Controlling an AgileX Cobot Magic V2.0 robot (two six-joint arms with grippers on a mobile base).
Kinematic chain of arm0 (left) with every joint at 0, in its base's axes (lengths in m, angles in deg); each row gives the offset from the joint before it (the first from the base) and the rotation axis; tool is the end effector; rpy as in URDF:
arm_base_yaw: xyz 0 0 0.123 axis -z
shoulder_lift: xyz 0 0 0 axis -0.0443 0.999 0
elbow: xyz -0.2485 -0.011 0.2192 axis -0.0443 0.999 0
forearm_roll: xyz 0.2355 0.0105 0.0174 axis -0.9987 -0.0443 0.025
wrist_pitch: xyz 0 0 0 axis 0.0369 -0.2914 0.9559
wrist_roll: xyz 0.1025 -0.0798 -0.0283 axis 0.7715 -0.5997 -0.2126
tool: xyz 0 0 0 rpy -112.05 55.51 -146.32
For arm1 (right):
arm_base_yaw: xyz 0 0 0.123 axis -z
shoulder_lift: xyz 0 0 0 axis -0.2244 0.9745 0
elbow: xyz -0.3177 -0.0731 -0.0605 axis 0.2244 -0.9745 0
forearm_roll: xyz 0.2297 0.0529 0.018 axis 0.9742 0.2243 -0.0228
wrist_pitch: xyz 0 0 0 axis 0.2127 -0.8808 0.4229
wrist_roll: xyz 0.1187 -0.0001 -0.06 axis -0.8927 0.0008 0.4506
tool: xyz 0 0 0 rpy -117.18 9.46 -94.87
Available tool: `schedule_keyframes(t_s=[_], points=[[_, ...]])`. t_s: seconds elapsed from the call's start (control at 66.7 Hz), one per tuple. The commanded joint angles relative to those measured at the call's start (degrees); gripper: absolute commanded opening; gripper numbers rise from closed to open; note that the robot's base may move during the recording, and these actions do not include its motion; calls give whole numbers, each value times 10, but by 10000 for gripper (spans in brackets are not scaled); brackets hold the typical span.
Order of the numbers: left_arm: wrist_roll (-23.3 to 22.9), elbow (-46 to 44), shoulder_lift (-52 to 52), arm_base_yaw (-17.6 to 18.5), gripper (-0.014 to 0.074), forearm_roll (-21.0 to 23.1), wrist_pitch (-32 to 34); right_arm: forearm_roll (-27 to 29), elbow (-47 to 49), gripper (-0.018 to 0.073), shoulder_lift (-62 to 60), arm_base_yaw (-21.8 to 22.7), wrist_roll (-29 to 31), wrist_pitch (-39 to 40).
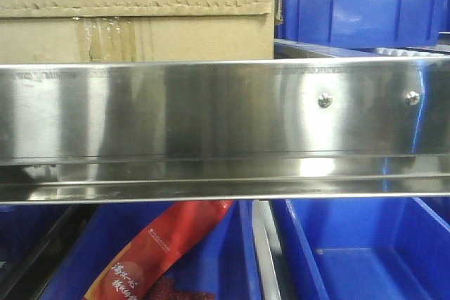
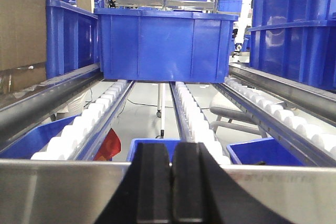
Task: Grab carton from right shelf to conveyor
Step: 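Close both grippers on the carton's side walls on the shelf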
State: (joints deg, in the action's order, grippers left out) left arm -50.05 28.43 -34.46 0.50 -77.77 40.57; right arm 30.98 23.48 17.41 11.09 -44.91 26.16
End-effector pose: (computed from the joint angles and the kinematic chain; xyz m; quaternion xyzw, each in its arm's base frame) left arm 0.0361 0.0016 0.2135 -0.0110 0.6839 0.0153 0.7294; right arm 0.0362 0.0018 0.2115 -0.0143 0.6910 0.0116 0.7226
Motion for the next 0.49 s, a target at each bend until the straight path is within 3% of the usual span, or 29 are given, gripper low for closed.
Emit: schedule_keyframes(t_s=[0.0, 0.48], points=[[0, -2, -2, -1, 20, 4, 9, 1, 0, -78, -2, 1, 4, 14], [0, -2, -2, -1, 20, 4, 25, 1, 0, -78, -2, 1, 4, 14]])
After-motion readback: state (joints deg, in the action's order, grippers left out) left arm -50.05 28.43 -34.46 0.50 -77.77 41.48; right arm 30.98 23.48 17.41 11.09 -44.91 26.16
